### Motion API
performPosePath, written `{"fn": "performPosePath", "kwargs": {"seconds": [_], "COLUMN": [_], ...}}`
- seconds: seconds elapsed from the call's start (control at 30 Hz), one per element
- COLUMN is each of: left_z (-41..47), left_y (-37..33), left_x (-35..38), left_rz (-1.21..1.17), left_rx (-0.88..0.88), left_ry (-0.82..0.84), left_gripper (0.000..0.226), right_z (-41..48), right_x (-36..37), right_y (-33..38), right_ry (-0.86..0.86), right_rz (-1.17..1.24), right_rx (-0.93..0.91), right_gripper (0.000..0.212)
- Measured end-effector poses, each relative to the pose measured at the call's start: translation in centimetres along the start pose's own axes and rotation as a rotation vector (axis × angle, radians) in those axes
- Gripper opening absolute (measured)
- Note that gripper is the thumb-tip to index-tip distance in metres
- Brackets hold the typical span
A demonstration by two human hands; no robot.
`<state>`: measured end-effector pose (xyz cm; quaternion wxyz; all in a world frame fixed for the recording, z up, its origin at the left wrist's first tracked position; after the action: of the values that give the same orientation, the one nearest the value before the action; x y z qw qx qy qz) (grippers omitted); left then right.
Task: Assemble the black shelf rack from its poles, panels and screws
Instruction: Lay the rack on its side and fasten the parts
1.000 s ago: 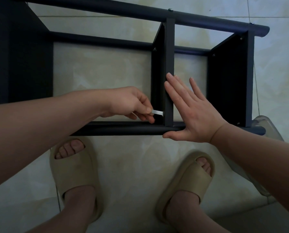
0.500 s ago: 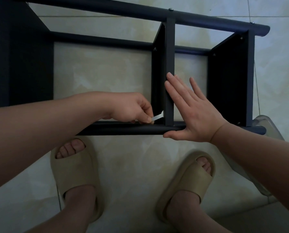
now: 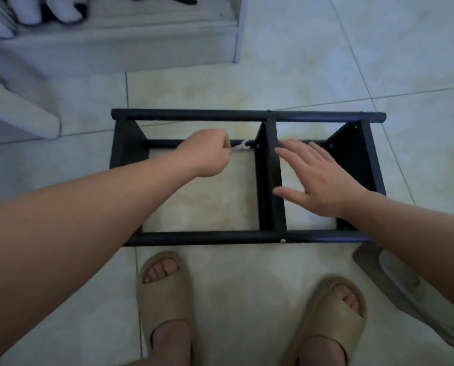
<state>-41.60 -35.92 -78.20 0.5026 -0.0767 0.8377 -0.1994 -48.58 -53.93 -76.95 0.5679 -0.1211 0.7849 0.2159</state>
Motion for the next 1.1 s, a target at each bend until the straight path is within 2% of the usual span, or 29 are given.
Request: {"fn": "performPosePath", "kwargs": {"seconds": [0.07, 0.2, 0.33, 0.43, 0.5, 0.57, 0.7, 0.83, 1.0, 1.1], "left_z": [2.1, 7.5, 12.1, 13.6, 13.4, 12.4, 7.5, 0.4, -7.9, -10.6], "left_y": [-1.3, -1.9, -0.6, 1.0, 1.5, 1.2, -0.6, -1.8, -0.6, 0.0], "left_x": [-3.0, -5.6, -3.9, -1.3, -0.7, -2.1, -8.2, -12.0, -9.4, -6.9], "left_rz": [0.019, 0.033, 0.099, 0.11, 0.027, -0.022, 0.028, 0.056, 0.079, 0.056], "left_rx": [0.049, 0.022, -0.058, -0.151, -0.18, -0.178, -0.11, -0.098, -0.182, -0.194], "left_ry": [-0.125, -0.223, -0.116, 0.053, 0.087, 0.032, -0.142, -0.199, -0.138, -0.15], "left_gripper": [0.01, 0.007, 0.014, 0.02, 0.024, 0.02, 0.009, 0.013, 0.012, 0.012], "right_z": [2.9, 8.9, 11.7, 12.3, 11.8, 10.7, 7.6, 3.6, -1.9, -4.5], "right_x": [-2.6, -3.4, -0.6, -0.4, -1.4, -2.9, -8.8, -13.1, -10.3, -7.7], "right_y": [-1.9, -5.7, -8.1, -9.6, -9.7, -8.8, -5.2, -0.3, 6.0, 7.6], "right_ry": [-0.063, 0.052, 0.165, 0.085, 0.016, -0.048, -0.17, -0.171, -0.078, -0.11], "right_rz": [0.042, -0.028, -0.103, -0.157, -0.177, -0.202, -0.214, -0.219, -0.204, -0.173], "right_rx": [0.115, 0.254, 0.289, 0.337, 0.344, 0.323, 0.285, 0.246, 0.213, 0.241], "right_gripper": [0.078, 0.071, 0.058, 0.032, 0.021, 0.02, 0.027, 0.032, 0.033, 0.03]}}
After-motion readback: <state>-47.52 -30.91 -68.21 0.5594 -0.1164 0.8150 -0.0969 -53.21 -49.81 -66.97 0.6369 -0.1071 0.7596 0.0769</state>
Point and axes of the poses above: each hand's wrist, its own z-axis towards the middle knuckle, its own x-axis out of the palm, y = z × x, the point moved 10 cm from there along z, towards the middle knuckle
